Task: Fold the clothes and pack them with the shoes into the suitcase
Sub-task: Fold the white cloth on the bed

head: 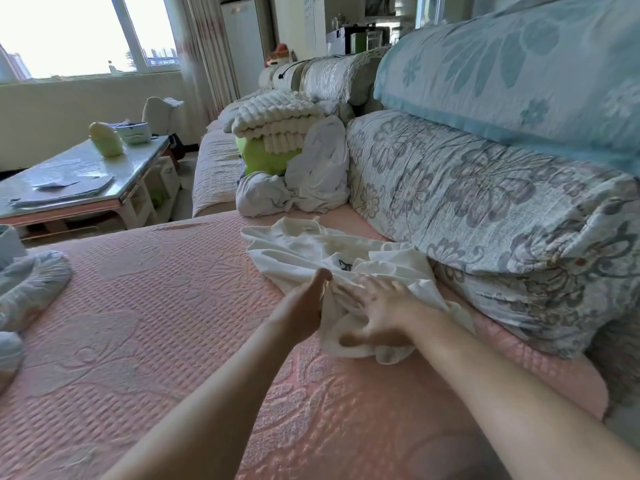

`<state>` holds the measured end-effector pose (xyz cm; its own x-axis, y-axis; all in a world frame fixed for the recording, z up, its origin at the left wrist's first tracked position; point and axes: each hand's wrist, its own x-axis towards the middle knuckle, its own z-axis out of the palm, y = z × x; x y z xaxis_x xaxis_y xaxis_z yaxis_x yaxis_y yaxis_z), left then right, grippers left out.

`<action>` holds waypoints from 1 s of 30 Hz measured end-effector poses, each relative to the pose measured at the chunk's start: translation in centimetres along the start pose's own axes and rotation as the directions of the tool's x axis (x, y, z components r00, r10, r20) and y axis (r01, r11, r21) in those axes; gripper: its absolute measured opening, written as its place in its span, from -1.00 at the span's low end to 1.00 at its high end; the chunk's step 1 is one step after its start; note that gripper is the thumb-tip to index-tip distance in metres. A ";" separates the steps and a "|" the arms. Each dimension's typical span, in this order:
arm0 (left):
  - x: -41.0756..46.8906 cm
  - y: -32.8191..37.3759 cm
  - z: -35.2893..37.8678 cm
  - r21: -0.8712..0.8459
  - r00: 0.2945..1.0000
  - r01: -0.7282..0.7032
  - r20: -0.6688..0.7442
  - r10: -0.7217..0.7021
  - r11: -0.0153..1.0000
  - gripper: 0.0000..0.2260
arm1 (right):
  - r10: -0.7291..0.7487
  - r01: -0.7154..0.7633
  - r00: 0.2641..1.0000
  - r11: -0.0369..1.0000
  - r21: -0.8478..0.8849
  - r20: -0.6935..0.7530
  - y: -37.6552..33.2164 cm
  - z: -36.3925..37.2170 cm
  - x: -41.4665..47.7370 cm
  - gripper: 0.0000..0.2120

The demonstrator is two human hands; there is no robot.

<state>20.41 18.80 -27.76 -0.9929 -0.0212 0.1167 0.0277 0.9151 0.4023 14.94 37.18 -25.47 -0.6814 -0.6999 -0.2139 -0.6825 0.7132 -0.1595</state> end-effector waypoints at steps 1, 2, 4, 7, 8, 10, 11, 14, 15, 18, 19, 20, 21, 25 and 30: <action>0.1 0.2 -0.2 -0.009 0.999 0.016 -0.030 -0.017 1.000 -0.79 | 0.054 -0.051 0.998 0.995 -0.081 0.035 0.3 0.2 0.4 0.03; 0.0 0.3 -0.6 -0.036 0.999 0.018 -0.048 -0.020 0.999 -0.78 | 0.094 -0.089 0.995 0.989 -0.115 0.039 0.6 0.2 0.7 0.05; -0.4 -0.1 -1.3 -0.039 0.999 0.002 -0.036 -0.003 0.999 -0.75 | 0.114 -0.114 0.993 0.990 -0.088 -0.006 0.4 -0.4 1.1 -0.02; -1.3 -1.6 -2.9 -0.051 0.999 0.033 0.023 -0.032 0.998 -0.67 | 0.099 -0.098 0.994 0.995 0.008 -0.039 -1.3 -1.3 1.5 -0.16; -1.9 -1.7 -3.8 -0.071 0.997 0.073 0.041 -0.070 0.995 -0.65 | 0.085 -0.084 0.996 0.996 0.029 -0.025 -2.1 -1.5 1.3 -0.21; -3.3 -1.8 -5.6 -0.091 0.982 0.171 0.100 -0.162 0.981 -0.64 | 0.022 -0.026 0.999 0.995 0.100 0.034 -4.1 -1.9 0.7 -0.41; -4.1 -1.7 -6.3 -0.080 0.965 0.224 0.160 -0.210 0.971 -0.65 | -0.012 0.001 0.997 0.990 0.138 0.082 -5.1 -2.0 0.4 -0.58; -7.3 -1.5 -8.2 0.012 0.797 0.438 0.457 -0.395 0.899 -0.68 | -0.092 0.031 0.940 0.982 0.185 0.330 -8.1 -1.9 -0.2 -0.76; -8.3 -1.6 -8.9 0.024 0.705 0.519 0.554 -0.444 0.854 -0.66 | -0.102 0.017 0.905 0.979 0.204 0.414 -8.9 -1.7 -0.2 -0.73; -10.6 -2.5 -10.7 -0.140 0.560 0.675 0.736 -0.380 0.724 -0.64 | -0.128 -0.097 0.813 0.932 0.349 0.568 -10.1 -2.0 0.0 -0.55; -10.9 -2.8 -11.3 -0.179 0.584 0.668 0.727 -0.361 0.722 -0.70 | -0.159 -0.104 0.829 0.899 0.426 0.537 -10.2 -2.4 0.1 -0.59; -10.9 -3.2 -11.7 -0.201 0.630 0.643 0.688 -0.361 0.739 -0.76 | -0.172 -0.079 0.883 0.863 0.500 0.436 -10.2 -2.8 0.2 -0.66; -10.5 -3.7 -11.9 -0.210 0.693 0.602 0.616 -0.374 0.771 -0.80 | -0.153 -0.023 0.948 0.842 0.539 0.278 -10.0 -3.0 0.7 -0.72; -8.1 -5.3 -12.1 -0.153 0.887 0.422 0.275 -0.371 0.894 -0.72 | -0.021 0.082 0.984 0.935 0.344 -0.176 -8.8 -3.6 3.7 -0.71; -4.2 -8.2 -11.2 0.083 0.926 0.376 -0.008 -0.377 0.923 -0.47 | -0.051 0.083 0.980 0.983 0.162 -0.192 -8.3 -3.8 8.7 -0.64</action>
<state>25.68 6.90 -21.41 -0.9292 -0.3679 -0.0362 -0.3577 0.8698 0.3400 13.69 25.04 -22.32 -0.6838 -0.7295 -0.0161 -0.6848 0.6493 -0.3310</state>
